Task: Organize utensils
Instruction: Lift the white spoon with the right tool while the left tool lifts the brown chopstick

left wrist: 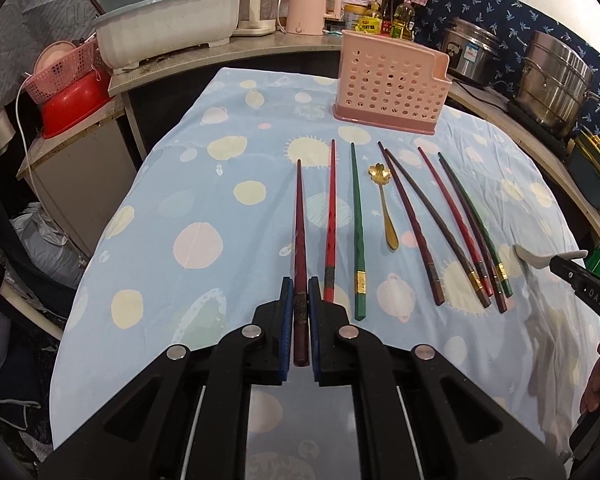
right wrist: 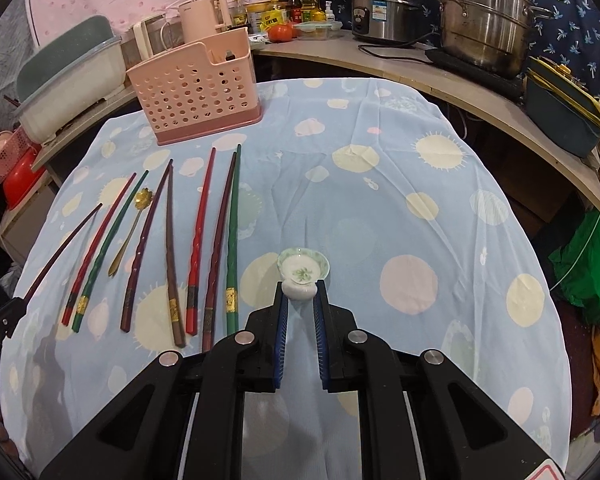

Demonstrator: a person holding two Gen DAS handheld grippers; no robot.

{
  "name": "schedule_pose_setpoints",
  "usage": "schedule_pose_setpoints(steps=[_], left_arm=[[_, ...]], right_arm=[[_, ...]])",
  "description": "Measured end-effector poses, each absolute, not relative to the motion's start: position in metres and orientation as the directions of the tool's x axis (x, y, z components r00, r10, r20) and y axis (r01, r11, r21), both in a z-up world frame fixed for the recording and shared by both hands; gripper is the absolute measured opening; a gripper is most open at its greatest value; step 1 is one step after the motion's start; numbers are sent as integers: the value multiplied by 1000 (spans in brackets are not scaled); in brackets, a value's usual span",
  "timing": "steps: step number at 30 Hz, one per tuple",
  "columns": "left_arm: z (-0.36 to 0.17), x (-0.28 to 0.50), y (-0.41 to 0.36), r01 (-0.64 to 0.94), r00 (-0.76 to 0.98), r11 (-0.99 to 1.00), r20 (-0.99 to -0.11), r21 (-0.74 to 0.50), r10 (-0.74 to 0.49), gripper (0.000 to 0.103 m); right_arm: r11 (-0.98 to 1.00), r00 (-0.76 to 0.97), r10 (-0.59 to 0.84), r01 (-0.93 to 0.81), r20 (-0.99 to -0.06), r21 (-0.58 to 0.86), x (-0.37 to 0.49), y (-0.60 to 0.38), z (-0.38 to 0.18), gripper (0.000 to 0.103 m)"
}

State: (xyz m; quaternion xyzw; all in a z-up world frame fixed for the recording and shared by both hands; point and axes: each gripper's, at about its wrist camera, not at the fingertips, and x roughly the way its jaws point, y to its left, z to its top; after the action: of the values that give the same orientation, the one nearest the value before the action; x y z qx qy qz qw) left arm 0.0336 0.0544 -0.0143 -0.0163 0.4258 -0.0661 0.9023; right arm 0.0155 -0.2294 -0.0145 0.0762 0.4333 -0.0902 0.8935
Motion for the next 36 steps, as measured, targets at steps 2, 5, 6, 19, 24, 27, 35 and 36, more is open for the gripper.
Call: schedule_pose_setpoints(steps=[2, 5, 6, 19, 24, 27, 35, 36], left_arm=[[-11, 30, 55, 107, 635, 991, -761, -85, -134, 7], [-10, 27, 55, 108, 637, 990, -759, -86, -135, 7], [-11, 26, 55, 107, 635, 990, -760, -86, -135, 7], [-20, 24, 53, 106, 614, 991, -778, -86, -133, 7], [-22, 25, 52, 106, 608, 991, -783, -83, -131, 7], [-23, 25, 52, 106, 605, 991, -786, -81, -129, 7], [-18, 24, 51, 114, 611, 991, -781, -74, -129, 7], [-17, 23, 50, 115, 613, 991, -780, -73, -129, 7]], right_arm=[[972, 609, -93, 225, -787, 60, 10, -229, -14, 12], [973, 601, -87, 224, -795, 63, 3, -229, -17, 12], [972, 595, -84, 224, -799, 65, 0, -229, -19, 12], [971, 559, -80, 232, -825, 63, -9, -233, -37, 15], [971, 555, -74, 229, -829, 66, -12, -233, -39, 27], [973, 549, -67, 221, -833, 67, -14, -232, -41, 27], [973, 552, -57, 219, -832, 79, -17, -235, -40, 13], [973, 552, -55, 218, -832, 81, -17, -236, -41, 13]])
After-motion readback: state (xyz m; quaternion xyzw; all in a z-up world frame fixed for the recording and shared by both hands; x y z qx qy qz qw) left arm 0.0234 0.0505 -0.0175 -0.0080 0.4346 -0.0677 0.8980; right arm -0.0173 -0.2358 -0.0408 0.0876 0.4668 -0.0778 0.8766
